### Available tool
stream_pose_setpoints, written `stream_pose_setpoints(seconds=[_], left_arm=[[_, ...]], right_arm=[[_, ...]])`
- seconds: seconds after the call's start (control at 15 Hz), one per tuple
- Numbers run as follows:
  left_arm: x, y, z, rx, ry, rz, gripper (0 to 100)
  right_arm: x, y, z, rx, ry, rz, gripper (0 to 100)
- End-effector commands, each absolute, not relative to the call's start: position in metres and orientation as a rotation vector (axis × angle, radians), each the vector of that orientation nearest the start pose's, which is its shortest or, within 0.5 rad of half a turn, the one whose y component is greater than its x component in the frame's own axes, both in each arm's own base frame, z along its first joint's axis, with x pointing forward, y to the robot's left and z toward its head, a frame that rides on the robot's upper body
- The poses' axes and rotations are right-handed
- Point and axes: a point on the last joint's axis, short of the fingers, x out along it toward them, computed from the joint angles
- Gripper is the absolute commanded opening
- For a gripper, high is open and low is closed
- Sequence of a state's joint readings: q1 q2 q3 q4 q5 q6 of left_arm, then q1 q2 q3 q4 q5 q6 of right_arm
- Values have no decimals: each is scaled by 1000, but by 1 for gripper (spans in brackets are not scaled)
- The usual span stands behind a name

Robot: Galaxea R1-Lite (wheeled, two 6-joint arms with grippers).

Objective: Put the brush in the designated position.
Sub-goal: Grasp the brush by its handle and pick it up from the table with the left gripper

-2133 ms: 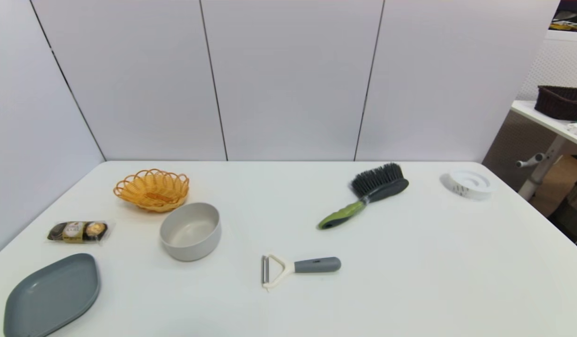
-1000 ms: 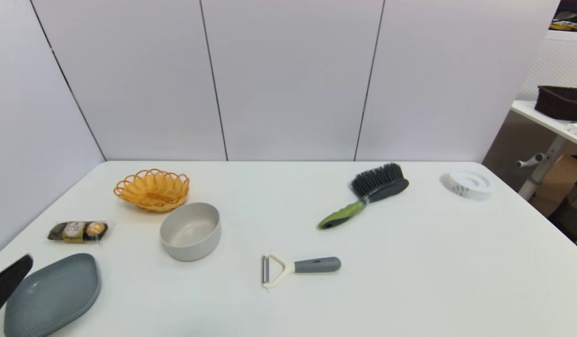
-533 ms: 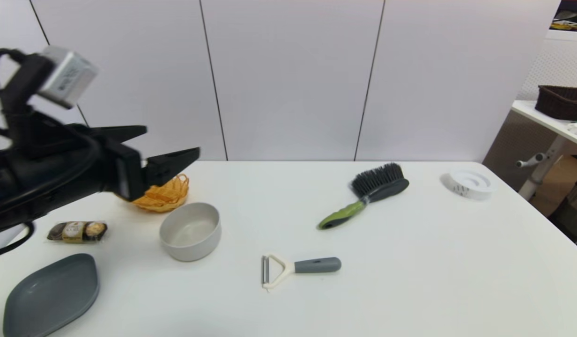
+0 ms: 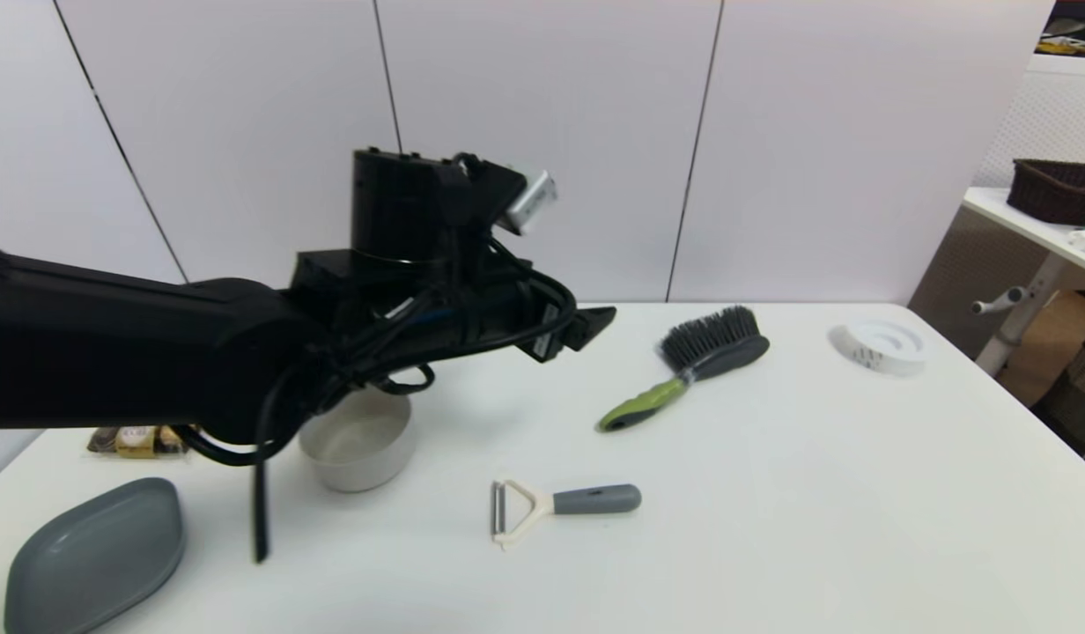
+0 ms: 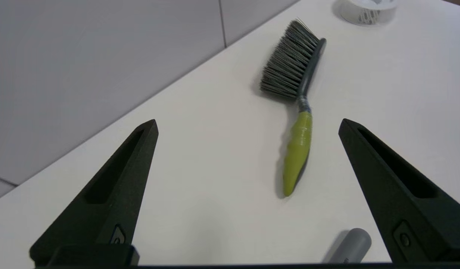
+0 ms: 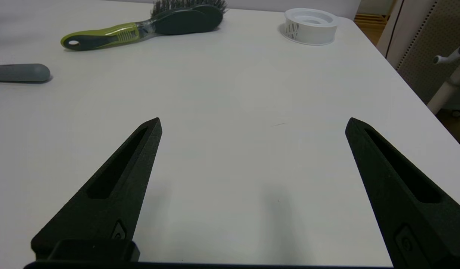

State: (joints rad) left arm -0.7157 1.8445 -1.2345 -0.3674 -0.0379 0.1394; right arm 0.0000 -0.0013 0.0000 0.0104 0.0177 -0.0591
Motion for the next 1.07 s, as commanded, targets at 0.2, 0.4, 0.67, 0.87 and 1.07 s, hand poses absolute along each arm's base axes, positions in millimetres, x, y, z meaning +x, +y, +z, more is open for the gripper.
stream_pose_setpoints(seconds=[0.2, 0.4, 0.67, 0.87, 1.07], left_arm=[[311, -303, 157, 224, 291, -839, 100], [322, -317, 137, 203, 257, -844, 100], [329, -334, 115, 168, 239, -855, 100], [333, -351, 103, 147, 233, -871, 100], [336, -365, 93, 132, 233, -885, 100]], right_arm=[[-23, 0, 74, -60, 12, 19, 100], [-23, 0, 74, -60, 10, 19, 100], [-23, 0, 74, -60, 12, 19, 100], [-23, 0, 74, -60, 10, 20, 100], [-23, 0, 74, -60, 12, 20, 100]])
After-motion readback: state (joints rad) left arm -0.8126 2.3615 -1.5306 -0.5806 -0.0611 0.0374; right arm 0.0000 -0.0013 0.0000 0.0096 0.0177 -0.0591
